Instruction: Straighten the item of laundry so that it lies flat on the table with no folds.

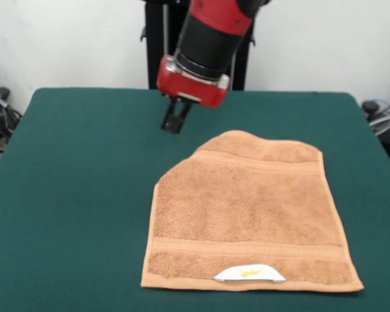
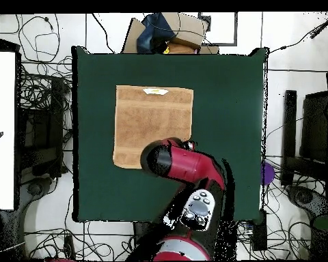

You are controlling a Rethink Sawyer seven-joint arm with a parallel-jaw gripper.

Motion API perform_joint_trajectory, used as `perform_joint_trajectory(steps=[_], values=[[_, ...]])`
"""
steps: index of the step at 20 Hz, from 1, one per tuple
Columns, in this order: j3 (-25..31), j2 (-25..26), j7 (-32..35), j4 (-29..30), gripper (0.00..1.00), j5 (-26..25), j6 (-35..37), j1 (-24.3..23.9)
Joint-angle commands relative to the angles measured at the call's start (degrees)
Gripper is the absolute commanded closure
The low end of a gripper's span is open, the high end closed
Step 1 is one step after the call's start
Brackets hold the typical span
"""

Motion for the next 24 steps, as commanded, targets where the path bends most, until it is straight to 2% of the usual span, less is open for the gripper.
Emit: perform_joint_trajectory(steps=[1, 4, 7, 11, 13, 14, 17, 24], values=[[17.58, -4.41, -0.68, 9.74, 1.00, -6.54, -5.11, -9.70], [26.96, -5.71, 0.63, 13.49, 1.00, -9.44, -10.56, -16.35], [29.38, -6.08, -0.10, 13.75, 1.00, -12.60, -9.67, -18.49], [30.60, -8.59, -4.95, 14.24, 1.00, -19.37, -6.03, -23.82], [35.27, -11.65, -8.11, 16.14, 1.00, -22.54, -4.49, -30.22], [38.43, -13.23, -9.26, 17.53, 1.00, -23.31, -3.30, -33.75], [42.76, -17.63, -11.71, 19.84, 1.00, -25.37, 0.65, -39.55], [47.80, -21.88, -13.62, 17.71, 1.00, -27.43, 7.20, -47.10]])
